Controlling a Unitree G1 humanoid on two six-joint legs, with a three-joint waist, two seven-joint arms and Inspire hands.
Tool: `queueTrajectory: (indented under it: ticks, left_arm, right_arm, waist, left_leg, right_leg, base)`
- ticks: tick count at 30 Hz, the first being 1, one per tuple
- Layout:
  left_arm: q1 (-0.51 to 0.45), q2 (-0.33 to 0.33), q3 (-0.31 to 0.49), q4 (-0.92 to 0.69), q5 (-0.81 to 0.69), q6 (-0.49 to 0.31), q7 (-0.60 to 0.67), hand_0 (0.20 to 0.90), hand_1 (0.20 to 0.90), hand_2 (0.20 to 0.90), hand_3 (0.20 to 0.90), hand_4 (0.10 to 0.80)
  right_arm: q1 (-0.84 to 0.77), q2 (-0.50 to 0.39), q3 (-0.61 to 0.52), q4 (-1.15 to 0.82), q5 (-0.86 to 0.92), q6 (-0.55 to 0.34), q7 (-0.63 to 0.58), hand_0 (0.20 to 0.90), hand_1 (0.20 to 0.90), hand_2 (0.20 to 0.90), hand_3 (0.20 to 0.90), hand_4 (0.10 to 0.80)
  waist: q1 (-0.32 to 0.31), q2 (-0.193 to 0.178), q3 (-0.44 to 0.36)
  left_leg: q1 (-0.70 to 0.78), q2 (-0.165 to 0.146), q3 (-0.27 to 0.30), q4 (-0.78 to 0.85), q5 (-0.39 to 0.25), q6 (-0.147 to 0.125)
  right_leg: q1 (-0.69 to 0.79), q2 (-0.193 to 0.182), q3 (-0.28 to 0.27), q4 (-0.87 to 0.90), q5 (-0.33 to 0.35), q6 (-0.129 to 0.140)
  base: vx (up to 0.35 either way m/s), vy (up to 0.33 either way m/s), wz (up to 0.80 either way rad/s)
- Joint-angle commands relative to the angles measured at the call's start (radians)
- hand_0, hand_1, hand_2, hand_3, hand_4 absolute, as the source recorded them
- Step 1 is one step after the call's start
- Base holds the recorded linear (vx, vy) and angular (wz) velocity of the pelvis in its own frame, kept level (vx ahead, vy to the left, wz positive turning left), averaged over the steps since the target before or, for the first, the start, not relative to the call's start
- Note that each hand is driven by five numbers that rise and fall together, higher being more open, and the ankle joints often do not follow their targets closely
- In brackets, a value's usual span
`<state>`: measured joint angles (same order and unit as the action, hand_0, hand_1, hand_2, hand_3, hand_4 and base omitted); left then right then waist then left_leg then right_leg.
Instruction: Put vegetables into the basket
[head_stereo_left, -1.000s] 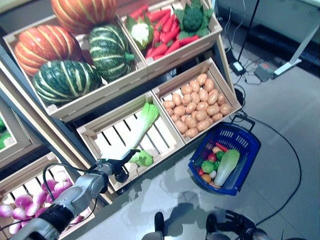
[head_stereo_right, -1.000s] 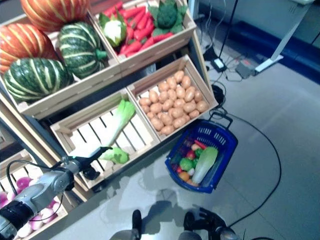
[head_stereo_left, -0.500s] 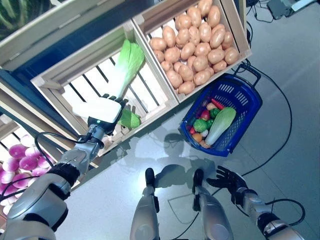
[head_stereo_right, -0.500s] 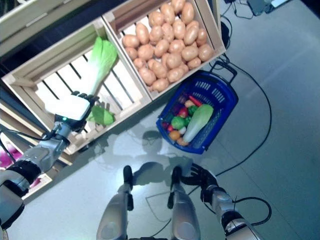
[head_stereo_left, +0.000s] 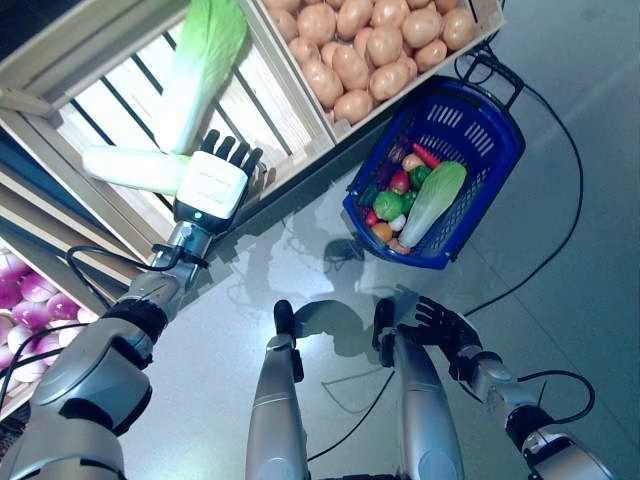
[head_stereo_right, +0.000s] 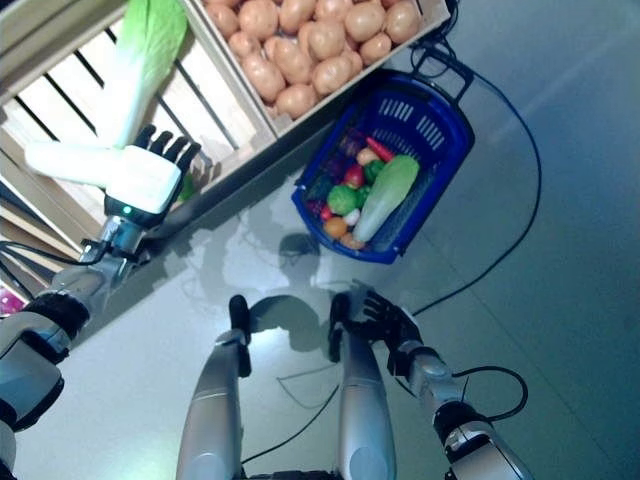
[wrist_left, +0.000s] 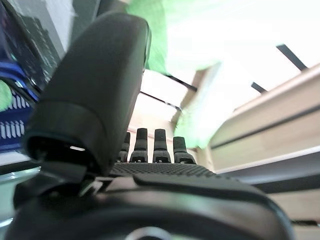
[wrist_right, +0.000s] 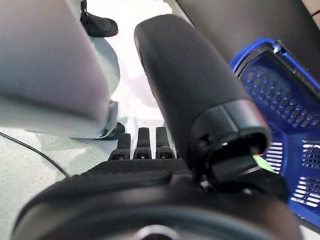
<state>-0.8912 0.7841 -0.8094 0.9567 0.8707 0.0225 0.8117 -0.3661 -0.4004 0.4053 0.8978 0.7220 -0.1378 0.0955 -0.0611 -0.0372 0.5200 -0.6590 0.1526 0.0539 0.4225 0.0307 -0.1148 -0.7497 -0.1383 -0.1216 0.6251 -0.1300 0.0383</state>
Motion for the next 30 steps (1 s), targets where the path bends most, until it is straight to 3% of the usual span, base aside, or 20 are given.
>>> queueTrajectory:
  ticks: [1, 11, 20, 30]
  left_arm:
    - [-0.098, 0.037, 0.090, -0.004, -0.006, 0.068, 0.087, 0.900, 0.900, 0.900, 0.900, 0.800]
    - [-0.072, 0.045, 0.083, 0.006, -0.008, 0.119, 0.005, 0.900, 0.900, 0.900, 0.900, 0.800]
    - [-0.045, 0.053, 0.104, 0.032, -0.016, 0.189, 0.024, 0.900, 0.900, 0.900, 0.900, 0.800]
    - [-0.058, 0.063, 0.130, 0.042, -0.056, 0.215, 0.018, 0.900, 0.900, 0.900, 0.900, 0.800]
  right_arm:
    - [0.035, -0.061, -0.016, -0.103, 0.039, -0.054, -0.034, 0.900, 0.900, 0.900, 0.900, 0.800]
    - [0.037, -0.083, -0.039, -0.151, 0.050, -0.054, -0.053, 0.900, 0.900, 0.900, 0.900, 0.800]
    - [0.046, -0.099, -0.046, -0.178, 0.059, -0.053, -0.053, 0.900, 0.900, 0.900, 0.900, 0.800]
    - [0.046, -0.116, -0.050, -0.216, 0.070, -0.045, -0.075, 0.900, 0.900, 0.900, 0.900, 0.800]
  waist:
    - [-0.010, -0.005, 0.000]
    - [-0.010, -0.015, 0.000]
    - [-0.012, -0.015, 0.000]
    - [-0.015, -0.018, 0.000]
  left_leg:
    - [-0.078, -0.032, -0.007, 0.130, -0.085, 0.029]
    - [-0.137, -0.045, -0.018, 0.182, -0.112, 0.030]
    - [-0.151, -0.051, -0.020, 0.177, -0.105, 0.023]
    - [-0.190, -0.045, -0.018, 0.191, -0.101, 0.022]
  right_leg:
    - [0.056, 0.009, 0.024, -0.016, -0.014, 0.005]
    - [-0.009, 0.013, 0.027, 0.044, -0.028, 0.005]
    - [-0.017, 0.016, 0.024, 0.033, -0.022, 0.008]
    - [-0.059, 0.012, 0.021, 0.055, -0.023, 0.005]
  base:
    - [0.000, 0.000, 0.00]
    - [0.007, 0.000, 0.01]
    - [0.000, 0.000, 0.00]
    - [0.000, 0.000, 0.00]
